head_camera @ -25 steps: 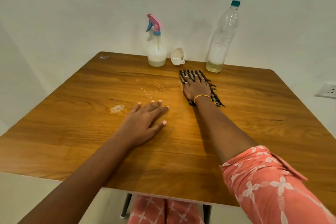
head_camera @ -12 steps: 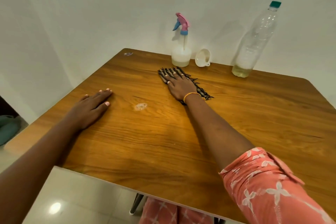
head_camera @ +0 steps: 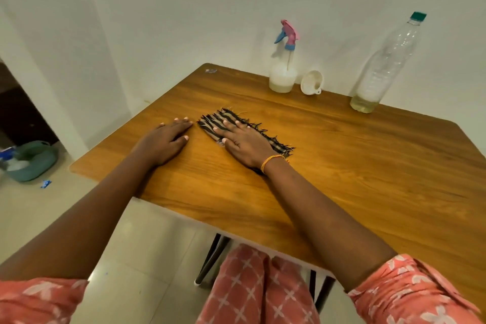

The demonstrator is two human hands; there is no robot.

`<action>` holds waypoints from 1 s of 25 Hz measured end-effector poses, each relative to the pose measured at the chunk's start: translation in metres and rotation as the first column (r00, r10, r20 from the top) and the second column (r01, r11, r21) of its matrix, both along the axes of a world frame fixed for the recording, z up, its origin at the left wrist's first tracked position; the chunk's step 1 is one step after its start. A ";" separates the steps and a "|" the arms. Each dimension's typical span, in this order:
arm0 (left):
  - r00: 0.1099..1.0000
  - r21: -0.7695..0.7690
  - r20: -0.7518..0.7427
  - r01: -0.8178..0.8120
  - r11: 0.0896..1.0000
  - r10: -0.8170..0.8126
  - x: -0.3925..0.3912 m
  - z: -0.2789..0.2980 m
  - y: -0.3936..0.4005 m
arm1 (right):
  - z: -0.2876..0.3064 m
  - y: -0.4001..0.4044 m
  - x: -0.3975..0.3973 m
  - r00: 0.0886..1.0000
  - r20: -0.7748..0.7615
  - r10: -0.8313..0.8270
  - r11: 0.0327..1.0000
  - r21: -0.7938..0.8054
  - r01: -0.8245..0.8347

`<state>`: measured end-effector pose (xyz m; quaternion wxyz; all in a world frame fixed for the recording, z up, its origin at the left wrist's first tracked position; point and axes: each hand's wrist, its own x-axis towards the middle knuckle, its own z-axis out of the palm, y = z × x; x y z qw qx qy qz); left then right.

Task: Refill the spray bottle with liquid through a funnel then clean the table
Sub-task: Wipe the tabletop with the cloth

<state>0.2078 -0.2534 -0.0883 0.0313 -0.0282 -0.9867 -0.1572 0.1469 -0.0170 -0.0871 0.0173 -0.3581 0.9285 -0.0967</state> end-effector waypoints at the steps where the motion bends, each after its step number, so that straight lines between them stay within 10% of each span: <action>1: 1.000 0.033 0.000 0.006 0.999 -0.006 0.006 0.000 0.004 | 0.000 -0.001 0.010 1.000 0.006 0.008 1.000 0.005 -0.008; 9: 0.997 0.256 -0.057 -0.030 0.966 0.046 0.056 0.002 0.020 | 0.006 0.007 0.121 0.988 0.028 0.151 0.974 -0.176 -0.143; 16: 1.000 0.013 -0.016 -0.006 1.000 0.006 0.071 0.008 0.037 | 0.011 0.029 0.196 0.960 0.215 0.179 0.910 -0.407 -0.079; 21: 0.990 0.157 0.137 -0.003 0.988 -0.019 0.069 0.013 0.067 | 0.042 0.048 0.204 0.775 0.578 0.255 0.635 -0.705 0.317; 25: 0.969 0.128 0.219 -0.143 0.981 0.113 0.068 0.006 0.094 | 0.071 0.084 0.179 0.632 0.751 0.191 0.341 -0.655 0.675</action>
